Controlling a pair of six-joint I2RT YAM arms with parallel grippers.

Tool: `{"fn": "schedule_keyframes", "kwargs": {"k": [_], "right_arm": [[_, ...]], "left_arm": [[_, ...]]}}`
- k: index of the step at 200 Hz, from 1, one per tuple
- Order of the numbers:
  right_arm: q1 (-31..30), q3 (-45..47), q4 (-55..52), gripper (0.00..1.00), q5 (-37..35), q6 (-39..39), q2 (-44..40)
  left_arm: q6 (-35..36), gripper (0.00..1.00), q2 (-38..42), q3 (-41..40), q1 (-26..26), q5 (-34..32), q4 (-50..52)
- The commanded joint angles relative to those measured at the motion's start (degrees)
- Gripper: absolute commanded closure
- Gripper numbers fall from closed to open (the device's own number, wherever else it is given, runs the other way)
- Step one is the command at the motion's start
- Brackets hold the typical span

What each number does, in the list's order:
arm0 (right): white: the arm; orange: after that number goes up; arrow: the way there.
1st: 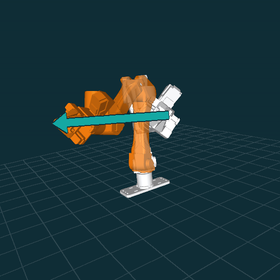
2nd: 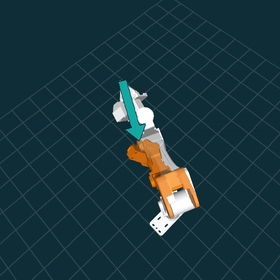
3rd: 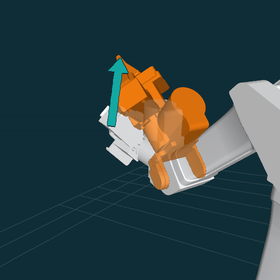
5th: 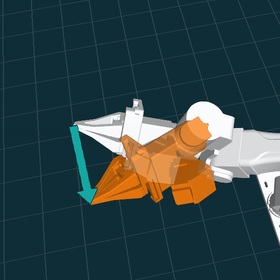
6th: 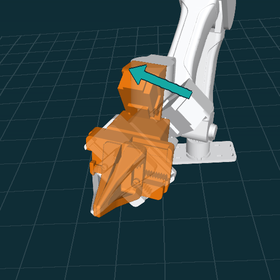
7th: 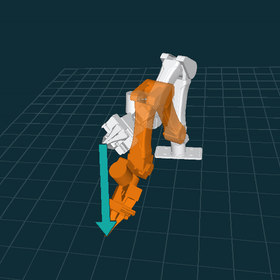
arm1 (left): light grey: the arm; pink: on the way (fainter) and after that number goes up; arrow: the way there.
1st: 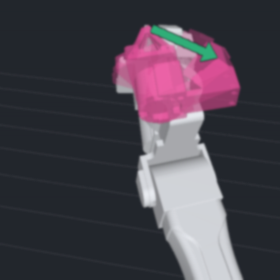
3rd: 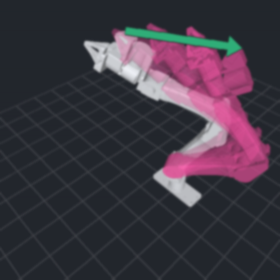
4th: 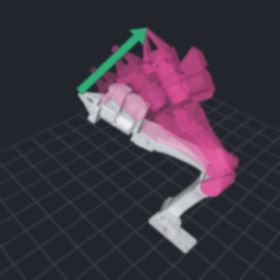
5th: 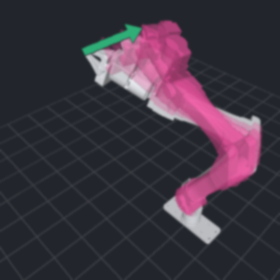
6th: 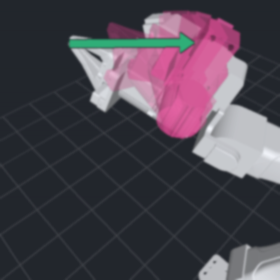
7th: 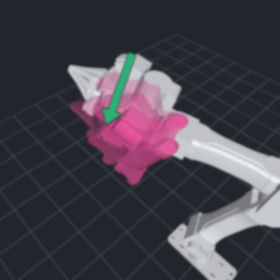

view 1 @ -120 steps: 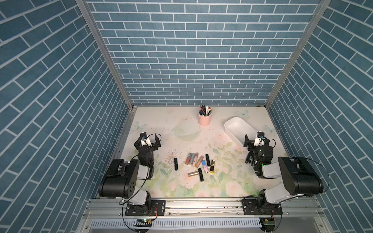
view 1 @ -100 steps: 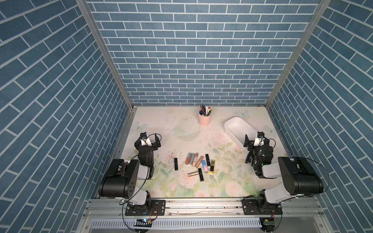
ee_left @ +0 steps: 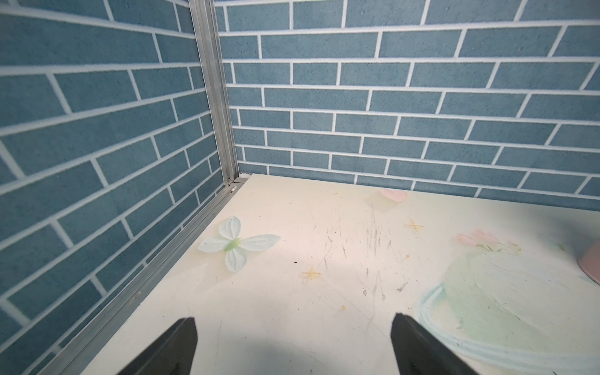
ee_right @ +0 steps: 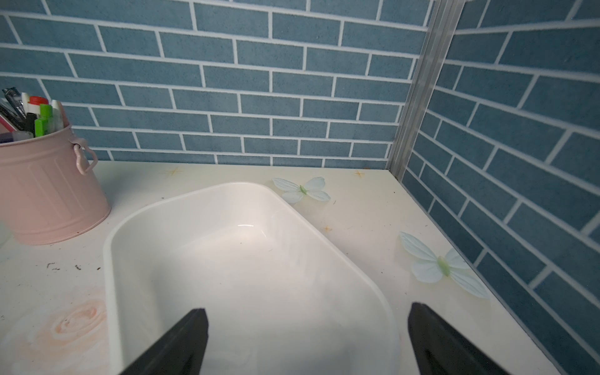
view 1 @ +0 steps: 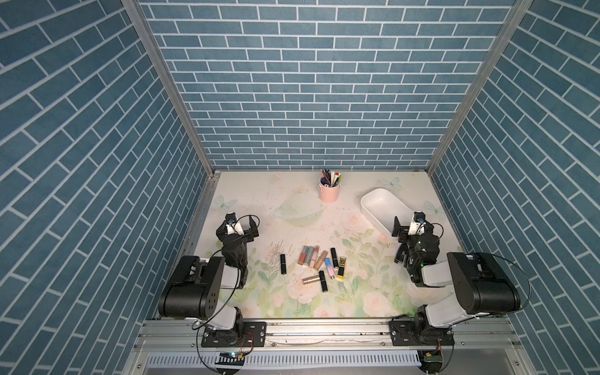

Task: Put the lipstick into the storage box
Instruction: Pick up the storage box at the center of the board.

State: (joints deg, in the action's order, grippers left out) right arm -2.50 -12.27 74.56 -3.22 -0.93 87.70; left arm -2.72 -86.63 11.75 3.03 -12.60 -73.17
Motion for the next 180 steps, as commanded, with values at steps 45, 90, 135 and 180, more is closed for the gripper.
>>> {"fn": "schedule_keyframes", "kwargs": {"k": [45,90,135,180], "right_arm": [[-0.2,0.2,0.0,0.00,0.3,-0.6,0.0],[-0.1,-3.9,-14.5,0.00,-8.0,2.2,-9.3],[0.1,-22.0,-52.1,0.01,-7.8,19.7,-14.1],[0.2,-38.8,-82.4,0.05,-2.2,31.7,-10.3]], "left_arm": [[0.6,0.00,-0.1,-0.1,0.2,-0.2,-1.1],[0.9,0.00,6.4,10.3,0.2,1.0,21.8],[-6.0,0.00,14.0,22.8,0.2,-0.8,46.2],[-15.7,0.00,12.4,38.2,0.9,14.1,68.3]]}}
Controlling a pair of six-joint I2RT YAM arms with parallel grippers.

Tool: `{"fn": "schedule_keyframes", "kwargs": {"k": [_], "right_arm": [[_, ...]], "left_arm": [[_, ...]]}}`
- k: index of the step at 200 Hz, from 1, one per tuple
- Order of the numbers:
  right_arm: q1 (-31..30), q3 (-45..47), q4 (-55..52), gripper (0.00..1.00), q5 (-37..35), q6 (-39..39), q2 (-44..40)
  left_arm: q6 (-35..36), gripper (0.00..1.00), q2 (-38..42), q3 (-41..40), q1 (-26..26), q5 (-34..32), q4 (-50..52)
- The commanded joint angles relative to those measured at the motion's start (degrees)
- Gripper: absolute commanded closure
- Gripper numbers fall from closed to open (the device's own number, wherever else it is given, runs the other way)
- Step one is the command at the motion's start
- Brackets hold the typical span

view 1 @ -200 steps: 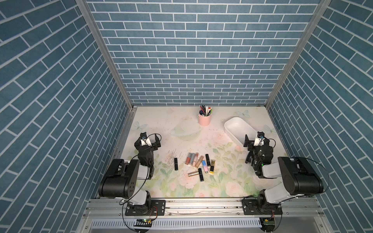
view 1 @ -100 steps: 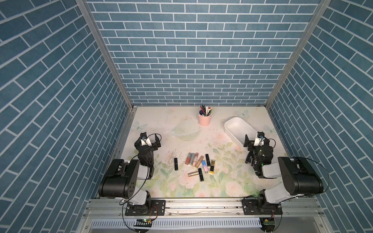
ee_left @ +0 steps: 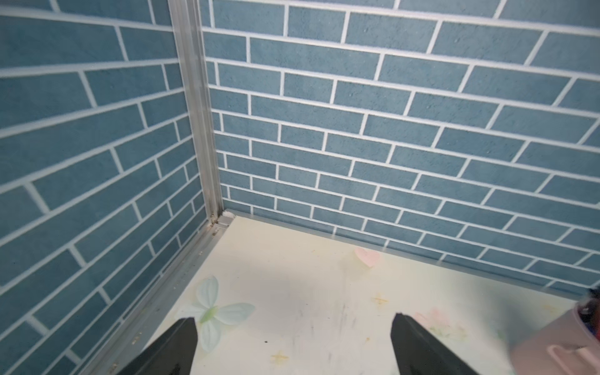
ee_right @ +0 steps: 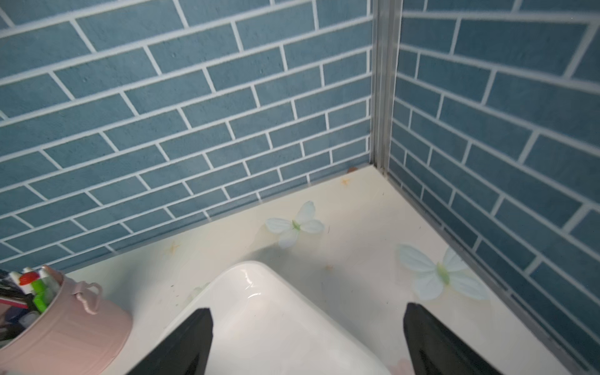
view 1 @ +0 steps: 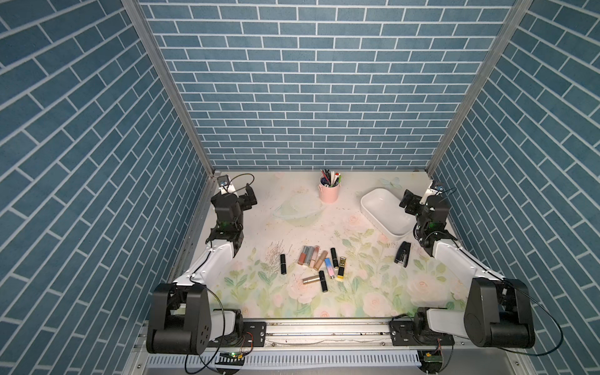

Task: Put the lipstick into the storage box
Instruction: Pick up the storage box at the center of the board.

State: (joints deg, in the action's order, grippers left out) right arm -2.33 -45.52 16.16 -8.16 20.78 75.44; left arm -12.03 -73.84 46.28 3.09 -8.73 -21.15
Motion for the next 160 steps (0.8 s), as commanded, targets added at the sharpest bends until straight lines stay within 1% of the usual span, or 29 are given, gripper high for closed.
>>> {"fn": "schedule_keyframes", "kwargs": {"k": [1,11,24,34,45,61,83,92,96,111,160], "right_arm": [[0.0,-5.9,-24.5,0.05,2.8,10.3,2.0],[0.0,-8.4,-29.9,0.05,3.0,12.3,2.7],[0.2,-10.5,-34.9,0.06,2.9,13.6,2.9],[0.9,-11.4,-37.5,0.06,3.2,14.6,2.7],[2.2,-11.5,-38.9,0.09,4.2,15.5,2.5],[5.1,-11.0,-40.1,0.15,7.0,17.0,2.9],[8.8,-8.6,-38.6,0.19,12.0,18.6,3.4],[9.7,-7.9,-38.1,0.20,12.2,18.9,4.0],[9.9,-7.7,-38.0,0.21,13.8,19.0,4.3],[10.5,-7.4,-37.7,0.21,14.2,19.0,5.4],[11.0,-5.3,-34.6,0.25,17.1,20.0,8.7]], "left_arm": [[-6.4,0.00,-0.4,3.7,0.9,10.8,16.4],[-7.6,0.00,-0.5,4.5,1.8,15.4,17.6],[-8.0,0.00,-0.4,5.0,4.4,17.8,19.2],[-8.0,0.00,-0.3,5.1,6.8,18.0,20.4],[-8.2,0.00,0.0,4.5,9.2,18.7,20.6],[-8.5,0.00,0.6,3.3,12.9,18.9,20.1],[-8.5,0.00,1.2,2.4,16.8,18.2,19.9],[-8.5,0.00,1.2,2.2,17.7,18.1,20.0],[-8.5,0.00,1.2,2.1,18.0,18.1,20.0],[-8.7,0.00,1.3,1.7,18.7,17.9,20.2],[-9.0,0.00,2.2,0.7,19.4,17.0,20.3]]}}
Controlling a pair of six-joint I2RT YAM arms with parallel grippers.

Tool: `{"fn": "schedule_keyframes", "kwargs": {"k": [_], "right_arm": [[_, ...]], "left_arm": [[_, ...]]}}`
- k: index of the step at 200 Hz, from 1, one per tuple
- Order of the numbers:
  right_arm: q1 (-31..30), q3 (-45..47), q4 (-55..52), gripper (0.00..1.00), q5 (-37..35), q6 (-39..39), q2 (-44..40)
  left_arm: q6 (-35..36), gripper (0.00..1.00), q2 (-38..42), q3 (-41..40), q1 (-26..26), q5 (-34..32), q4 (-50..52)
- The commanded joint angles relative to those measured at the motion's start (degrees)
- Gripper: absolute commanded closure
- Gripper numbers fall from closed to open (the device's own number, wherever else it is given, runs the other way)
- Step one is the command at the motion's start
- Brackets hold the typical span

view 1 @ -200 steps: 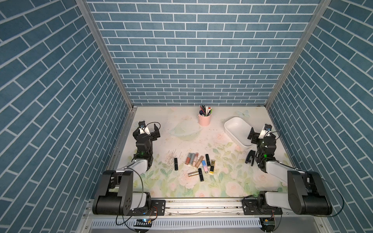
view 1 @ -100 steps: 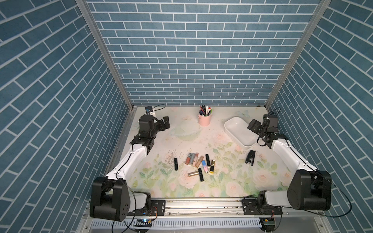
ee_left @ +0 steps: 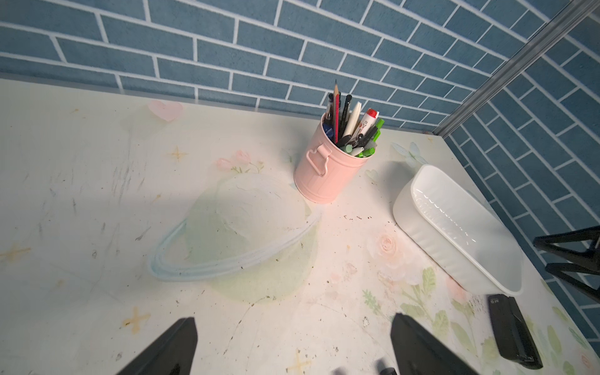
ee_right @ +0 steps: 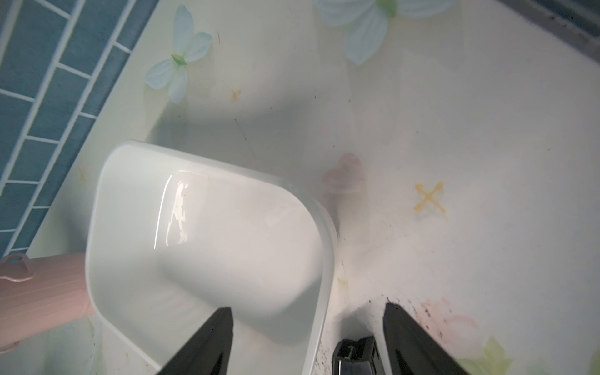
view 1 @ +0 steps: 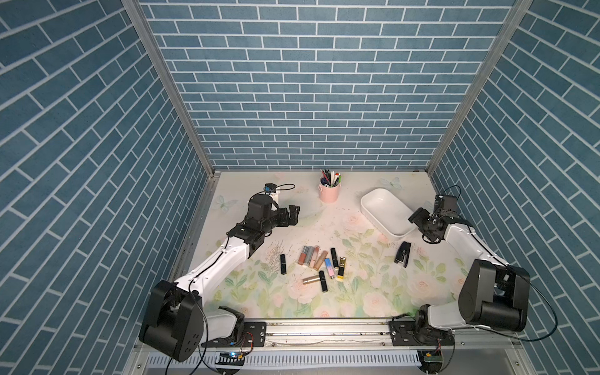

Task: Put the lipstick into the storage box
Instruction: Pick up the storage box at the center of the board.

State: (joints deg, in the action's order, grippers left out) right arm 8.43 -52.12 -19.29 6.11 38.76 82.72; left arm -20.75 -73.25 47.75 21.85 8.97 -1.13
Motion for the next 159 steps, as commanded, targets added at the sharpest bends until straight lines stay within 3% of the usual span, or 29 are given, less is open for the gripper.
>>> {"fn": "schedule_keyframes", "kwargs": {"k": [1,159], "right_arm": [[0.3,1.3,0.9,0.25,2.9,2.0,1.5],[0.3,3.3,6.3,0.47,4.7,1.8,7.4]], "left_arm": [[-0.3,0.00,1.6,-0.7,0.6,-0.7,0.3],[-0.9,0.00,1.7,-0.9,0.7,-2.9,1.8]]}}
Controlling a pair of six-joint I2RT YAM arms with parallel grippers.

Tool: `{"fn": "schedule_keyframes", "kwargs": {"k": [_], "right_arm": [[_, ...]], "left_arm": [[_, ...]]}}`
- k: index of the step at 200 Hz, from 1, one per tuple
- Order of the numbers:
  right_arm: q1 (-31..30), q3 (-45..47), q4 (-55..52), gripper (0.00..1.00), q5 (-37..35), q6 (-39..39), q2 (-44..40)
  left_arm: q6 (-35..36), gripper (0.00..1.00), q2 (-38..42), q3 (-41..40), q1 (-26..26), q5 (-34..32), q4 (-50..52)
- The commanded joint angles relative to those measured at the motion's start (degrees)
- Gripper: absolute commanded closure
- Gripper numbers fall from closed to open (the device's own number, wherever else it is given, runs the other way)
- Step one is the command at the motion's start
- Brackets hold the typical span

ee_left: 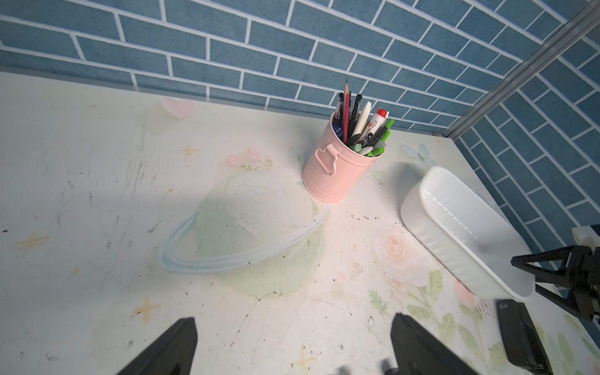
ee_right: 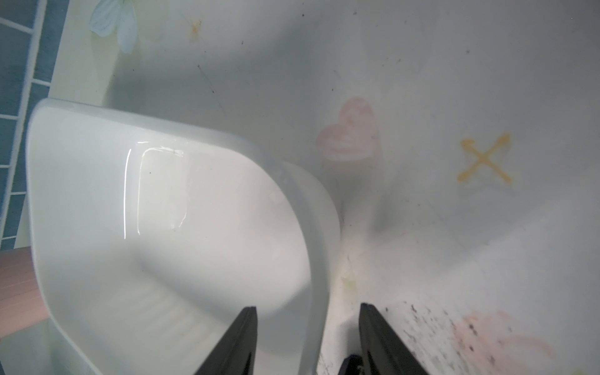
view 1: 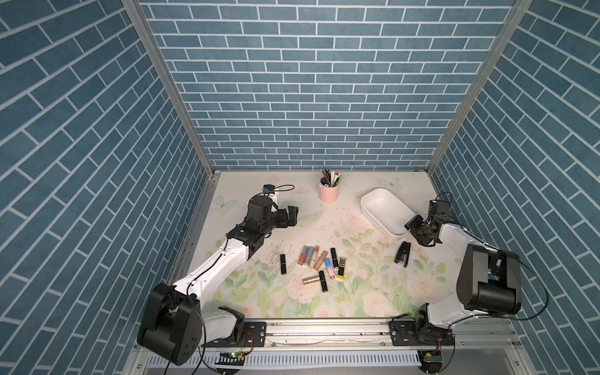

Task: Put the lipstick into the storage box
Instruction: Pick up the storage box at the center of the board.

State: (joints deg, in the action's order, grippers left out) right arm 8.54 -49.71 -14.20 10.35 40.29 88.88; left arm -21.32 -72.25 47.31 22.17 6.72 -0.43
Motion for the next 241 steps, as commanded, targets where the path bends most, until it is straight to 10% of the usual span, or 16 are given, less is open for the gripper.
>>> {"fn": "schedule_keyframes", "kwargs": {"k": [1,241], "right_arm": [[0.2,0.8,1.2,0.47,0.5,0.3,1.3],[-0.8,1.0,2.5,0.82,-1.2,-0.9,4.1]], "left_arm": [[-0.3,0.00,0.7,-0.5,0.5,-0.7,1.1],[-1.2,0.00,0.6,-2.4,1.2,-1.6,0.5]]}}
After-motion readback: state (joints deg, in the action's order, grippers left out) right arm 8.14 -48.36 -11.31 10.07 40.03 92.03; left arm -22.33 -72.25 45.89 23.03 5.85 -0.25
